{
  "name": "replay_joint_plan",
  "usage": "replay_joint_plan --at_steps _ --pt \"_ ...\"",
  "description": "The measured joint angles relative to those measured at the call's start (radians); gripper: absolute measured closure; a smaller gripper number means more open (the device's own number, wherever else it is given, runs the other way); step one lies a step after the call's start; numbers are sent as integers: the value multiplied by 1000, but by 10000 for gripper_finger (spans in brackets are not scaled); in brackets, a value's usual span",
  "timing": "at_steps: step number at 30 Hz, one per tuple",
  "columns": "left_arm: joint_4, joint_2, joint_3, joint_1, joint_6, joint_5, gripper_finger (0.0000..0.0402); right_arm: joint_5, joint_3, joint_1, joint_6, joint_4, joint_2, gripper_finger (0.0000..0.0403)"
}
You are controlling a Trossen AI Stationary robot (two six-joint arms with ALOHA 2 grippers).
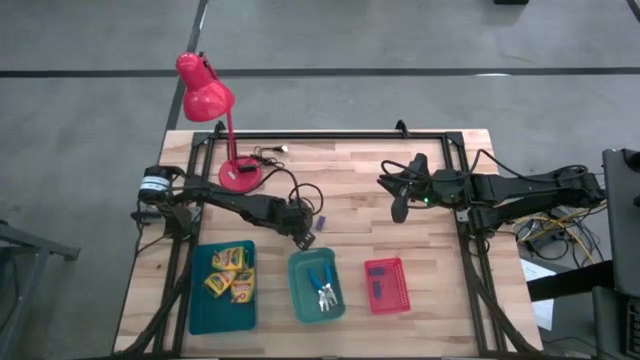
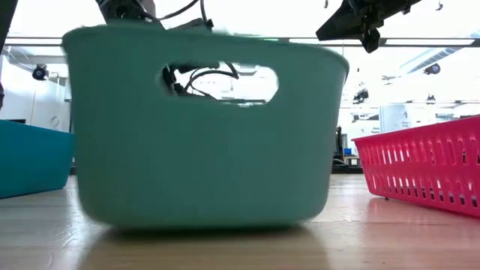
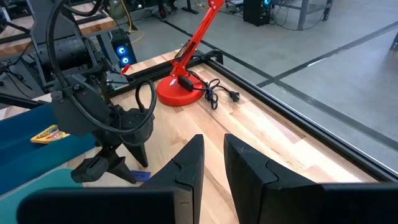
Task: Pick & Place School Supplies
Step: Put the purple eraser into the red bin
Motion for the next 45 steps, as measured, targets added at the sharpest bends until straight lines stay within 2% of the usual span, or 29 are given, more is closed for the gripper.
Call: replay_joint_plan --at_steps 23,35,45 --pt "-106 4 41 0 5 -3 327 0 0 0 0 0 0 344" --pt "-102 -4 43 0 2 -4 335 0 0 0 0 0 0 344" --pt "-175 -37 80 0 12 -47 336 0 0 0 0 2 0 344"
